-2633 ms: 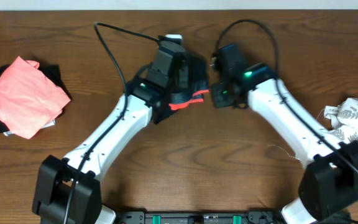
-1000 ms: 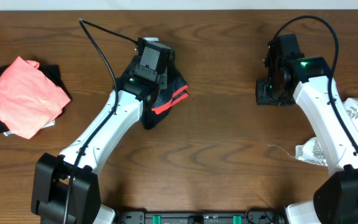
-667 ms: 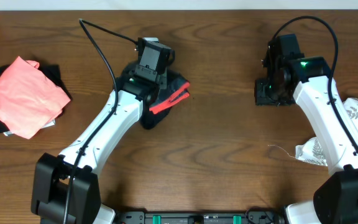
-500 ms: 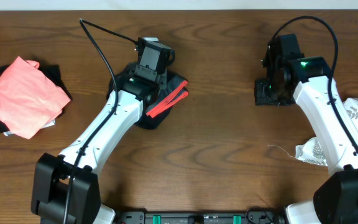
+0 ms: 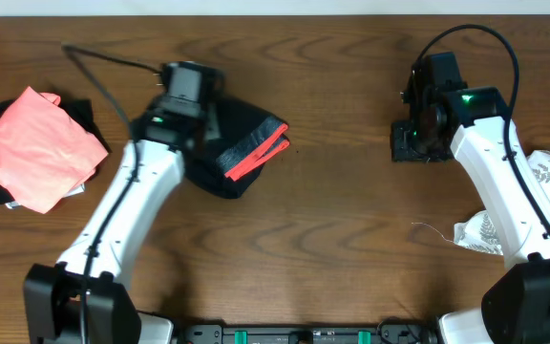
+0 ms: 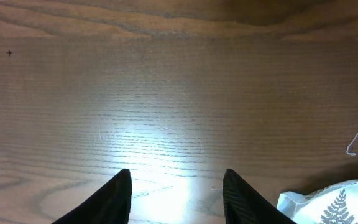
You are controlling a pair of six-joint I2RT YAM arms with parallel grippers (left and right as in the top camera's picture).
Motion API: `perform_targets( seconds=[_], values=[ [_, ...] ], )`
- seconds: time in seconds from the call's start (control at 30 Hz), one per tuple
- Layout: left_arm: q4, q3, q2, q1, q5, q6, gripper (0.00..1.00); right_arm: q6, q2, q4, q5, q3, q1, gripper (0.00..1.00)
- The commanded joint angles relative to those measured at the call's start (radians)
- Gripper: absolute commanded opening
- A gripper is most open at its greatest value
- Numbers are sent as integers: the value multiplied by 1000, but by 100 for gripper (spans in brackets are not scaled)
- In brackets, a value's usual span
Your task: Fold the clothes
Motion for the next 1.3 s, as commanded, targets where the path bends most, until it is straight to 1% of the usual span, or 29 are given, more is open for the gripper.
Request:
perform_targets(
  seconds=[0.0,0.13,0.23,0.3,0.43,0.57,0.63,0.77,0.97,1.07,1.13,1.17,1.2,1.23,1.27],
  values=[
    [-4,-5,1,92,183,-51,66,-9,-8,1,-4,-1,-1,46],
    [16,-21,3,184,261,-50,67,-9,-8,2,-4,-1,-1,46],
    [69,-69,6,228,336,15,67,-9,-8,2,-4,-1,-1,46],
    [114,-112,8,245,380,53,68,-9,-8,2,-4,-1,-1,46],
    [227,-230,8,275,403,82,69,-14,-8,-3,-4,-1,-1,46],
    [372,-346,8,299,529,152,70,-24,-8,-5,-4,-1,-1,47],
    [441,-393,8,308,530,166,69,-24,-8,-5,-4,-1,-1,47],
    [532,-441,21,312,530,218,69,-24,-8,-5,-4,-1,-1,47],
    [586,-445,102,312,530,224,69,-23,-8,-6,-5,-1,-1,47],
    [639,-445,151,313,529,226,69,-23,-8,-7,-5,-1,-1,47],
    [682,-444,164,321,503,232,55,-23,-8,-12,-5,-1,-1,47],
    [713,-444,163,327,462,231,41,-23,-8,-14,-5,-1,-1,47],
    [742,-439,157,335,415,231,32,-23,-8,-19,-4,-1,-1,47],
    [765,-430,146,343,354,231,27,-23,-8,-24,-4,-1,-1,46],
    [779,-417,132,351,283,231,24,-23,-8,-28,-4,-1,-1,46]
  ],
)
